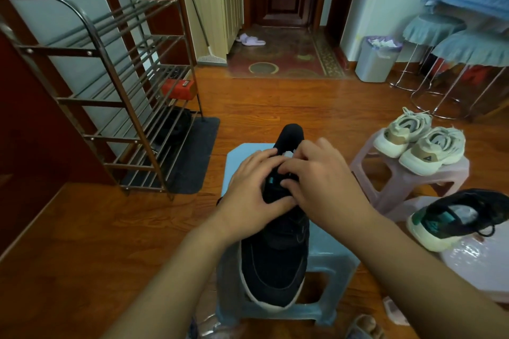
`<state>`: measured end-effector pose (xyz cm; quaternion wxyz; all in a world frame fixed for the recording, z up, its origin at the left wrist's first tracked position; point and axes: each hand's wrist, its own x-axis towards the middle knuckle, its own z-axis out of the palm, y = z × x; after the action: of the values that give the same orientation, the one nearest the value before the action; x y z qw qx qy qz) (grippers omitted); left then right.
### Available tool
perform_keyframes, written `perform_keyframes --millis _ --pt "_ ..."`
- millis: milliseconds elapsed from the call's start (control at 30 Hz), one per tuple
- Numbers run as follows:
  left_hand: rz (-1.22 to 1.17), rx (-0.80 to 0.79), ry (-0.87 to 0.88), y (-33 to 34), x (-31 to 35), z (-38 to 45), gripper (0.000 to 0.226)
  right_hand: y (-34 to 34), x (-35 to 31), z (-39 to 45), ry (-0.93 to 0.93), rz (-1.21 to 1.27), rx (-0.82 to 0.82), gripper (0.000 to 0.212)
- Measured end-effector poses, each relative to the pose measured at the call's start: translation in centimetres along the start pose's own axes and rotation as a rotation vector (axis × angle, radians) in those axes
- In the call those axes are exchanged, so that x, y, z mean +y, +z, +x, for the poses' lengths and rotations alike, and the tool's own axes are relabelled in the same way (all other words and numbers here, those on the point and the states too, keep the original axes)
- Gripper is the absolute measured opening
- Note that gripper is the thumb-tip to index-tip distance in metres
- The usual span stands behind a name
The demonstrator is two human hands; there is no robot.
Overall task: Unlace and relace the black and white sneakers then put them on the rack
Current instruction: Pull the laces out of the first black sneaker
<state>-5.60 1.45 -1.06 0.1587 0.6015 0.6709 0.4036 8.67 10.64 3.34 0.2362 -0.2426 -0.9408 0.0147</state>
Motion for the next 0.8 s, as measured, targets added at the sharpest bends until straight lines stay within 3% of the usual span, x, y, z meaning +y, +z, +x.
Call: perform_keyframes --millis 100,233,400,500,567,700,800 --pt "0.029 0.064 0.023 0.2 0.3 0.1 0.059 0.2 -0.4 0.1 -0.009 -0.017 0.004 0.013" --pt "0.104 0.143 -0.024 0.0 0.3 -0.2 0.062 -0.9 0.4 -0.5 0.126 0.27 -0.137 0.002" --pt "0.125 0.166 -0.066 0.2 0.6 -0.6 0.065 -4.0 3.3 -1.8 0.241 0.519 -0.338 0.012" --pt "0.168 0.162 -0.088 0.2 0.7 -0.6 0.065 -5.0 4.4 -2.5 0.216 0.495 -0.445 0.015" --pt "0.198 0.174 -0.077 0.4 0.8 -0.6 0.065 -4.8 4.0 -2.7 0.176 0.47 -0.427 0.021" --pt "0.254 0.227 -0.105 1.4 1.1 -0.8 0.067 -3.7 0.7 -2.8 -0.003 0.456 -0.214 0.022" --pt "0.336 0.277 -0.163 1.6 1.1 -1.0 0.069 -4.6 0.5 -2.8 0.025 0.641 -0.329 0.02"
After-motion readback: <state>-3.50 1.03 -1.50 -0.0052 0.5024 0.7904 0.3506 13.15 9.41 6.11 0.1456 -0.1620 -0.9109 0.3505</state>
